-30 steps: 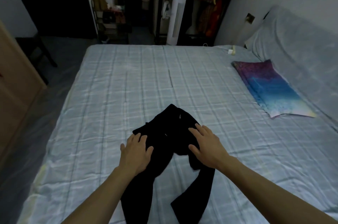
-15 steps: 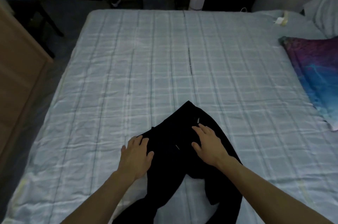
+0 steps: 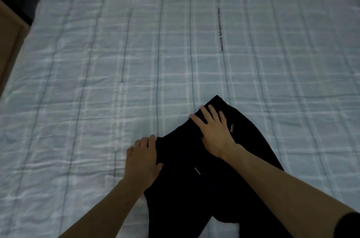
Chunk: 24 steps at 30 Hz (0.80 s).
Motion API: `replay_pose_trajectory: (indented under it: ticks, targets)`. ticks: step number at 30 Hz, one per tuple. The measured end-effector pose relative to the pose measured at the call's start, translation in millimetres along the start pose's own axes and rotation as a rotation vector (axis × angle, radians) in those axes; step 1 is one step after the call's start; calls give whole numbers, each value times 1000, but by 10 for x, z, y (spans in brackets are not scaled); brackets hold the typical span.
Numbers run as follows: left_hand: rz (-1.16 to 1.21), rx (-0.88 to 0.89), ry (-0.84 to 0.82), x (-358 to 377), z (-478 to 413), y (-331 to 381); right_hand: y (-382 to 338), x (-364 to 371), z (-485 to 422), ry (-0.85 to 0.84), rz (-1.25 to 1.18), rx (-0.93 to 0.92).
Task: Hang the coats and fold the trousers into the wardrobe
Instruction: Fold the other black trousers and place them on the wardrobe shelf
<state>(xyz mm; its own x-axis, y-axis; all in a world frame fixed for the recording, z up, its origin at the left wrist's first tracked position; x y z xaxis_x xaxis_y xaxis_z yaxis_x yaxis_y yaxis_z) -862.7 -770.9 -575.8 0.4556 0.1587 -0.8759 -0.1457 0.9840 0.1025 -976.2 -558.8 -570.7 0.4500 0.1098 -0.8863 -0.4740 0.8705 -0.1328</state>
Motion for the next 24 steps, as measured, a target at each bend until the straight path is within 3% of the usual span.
replay_pose_trajectory:
  ticks: [6,11,17,24]
  targets:
    - [3,32,-58,-73,-88,-7,-22,-91,-328,-9,240,-160]
    - [119,168,158,-264,168,8,19,-319,-79,-50,340,-144]
    - [-58,287,352,-793,642,109,120,-608,720,22,211,-82]
    - [-63,337,540,-1627,1385,154,39,-1161,1824,129,47,47]
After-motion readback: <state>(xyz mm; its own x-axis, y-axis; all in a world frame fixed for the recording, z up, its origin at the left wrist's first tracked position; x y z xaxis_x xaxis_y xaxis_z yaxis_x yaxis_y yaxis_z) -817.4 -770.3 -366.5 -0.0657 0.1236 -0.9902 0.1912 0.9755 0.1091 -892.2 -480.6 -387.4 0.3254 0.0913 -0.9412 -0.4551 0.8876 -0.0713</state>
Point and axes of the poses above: each hand's wrist, its own z-axis away from the middle knuckle, its own x-axis out of the palm, y = z × x, the point moved 2 cm from there along -z, towards the middle knuckle, and after that the axes turned 2 degrees about -z, right-handed, at the moved point
